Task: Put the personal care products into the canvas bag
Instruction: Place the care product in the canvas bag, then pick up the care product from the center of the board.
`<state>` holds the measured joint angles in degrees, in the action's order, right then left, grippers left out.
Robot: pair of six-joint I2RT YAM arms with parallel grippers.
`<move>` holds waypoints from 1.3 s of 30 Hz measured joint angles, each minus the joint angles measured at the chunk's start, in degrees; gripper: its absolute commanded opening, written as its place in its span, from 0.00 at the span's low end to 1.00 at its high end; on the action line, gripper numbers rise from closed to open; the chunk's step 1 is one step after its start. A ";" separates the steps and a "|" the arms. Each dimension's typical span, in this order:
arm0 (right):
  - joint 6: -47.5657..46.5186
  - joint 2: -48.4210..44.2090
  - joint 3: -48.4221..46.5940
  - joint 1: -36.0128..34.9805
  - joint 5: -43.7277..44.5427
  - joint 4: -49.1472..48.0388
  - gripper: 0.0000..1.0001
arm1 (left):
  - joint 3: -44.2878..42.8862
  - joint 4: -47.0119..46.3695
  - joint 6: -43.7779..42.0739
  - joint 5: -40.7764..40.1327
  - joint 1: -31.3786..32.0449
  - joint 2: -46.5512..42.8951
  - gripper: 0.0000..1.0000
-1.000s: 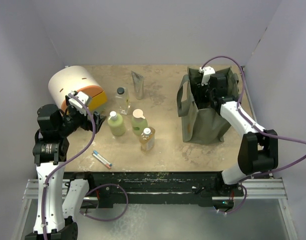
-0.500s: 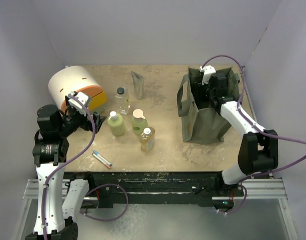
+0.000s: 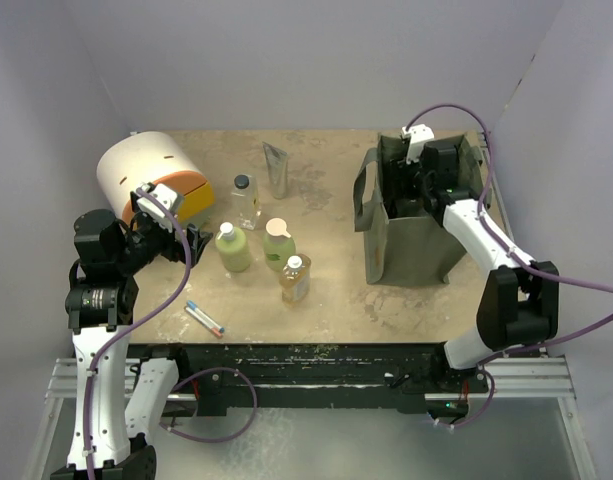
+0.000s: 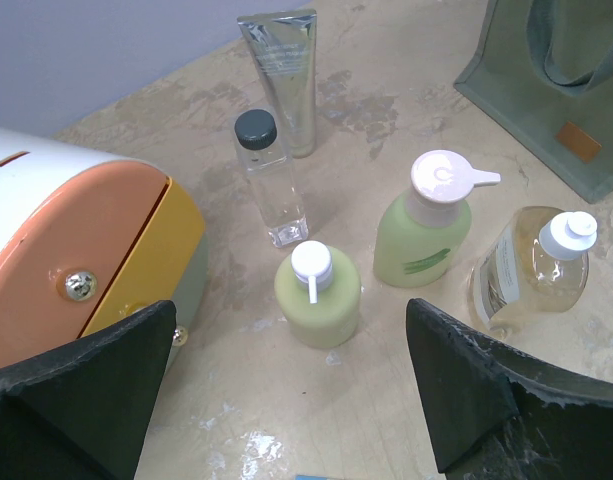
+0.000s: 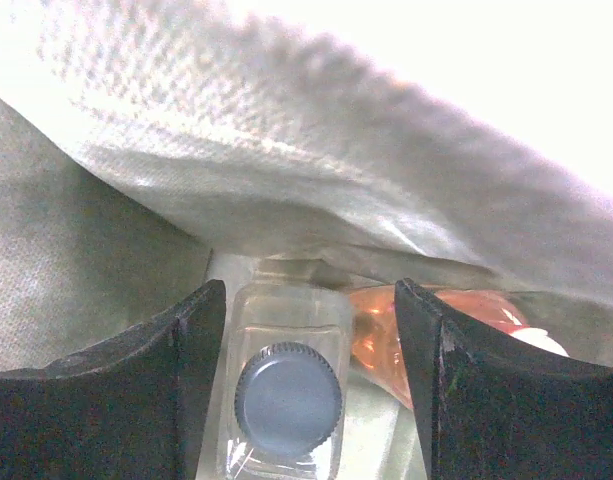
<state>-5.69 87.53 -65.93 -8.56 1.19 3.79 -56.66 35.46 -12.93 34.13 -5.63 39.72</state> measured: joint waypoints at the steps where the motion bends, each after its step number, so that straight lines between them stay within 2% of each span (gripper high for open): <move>1: -0.07 -0.13 -0.39 0.02 0.26 0.28 0.72 | 0.00 0.00 -0.11 0.00 0.00 0.00 0.99; 17: -1.11 -6.62 -6.27 0.11 0.68 4.20 0.80 | 0.02 0.07 -0.37 -0.74 0.00 0.11 0.99; 25: -2.71 -11.23 -12.00 0.11 -3.15 9.31 0.82 | -0.15 0.55 -0.42 -2.25 0.00 0.87 0.99; 32: -4.98 -13.75 -19.02 0.11 -11.41 15.50 0.84 | -3.78 4.39 -3.93 -2.40 0.00 5.29 0.99; 39: -9.49 -14.97 -24.35 -0.72 -24.94 23.47 0.85 | -7.91 8.46 -9.42 -2.91 0.26 11.19 0.99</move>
<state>-15.18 72.55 -90.28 -9.28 -23.75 27.27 -64.58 43.92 -22.35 31.22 -5.37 50.92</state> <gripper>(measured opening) 0.846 0.992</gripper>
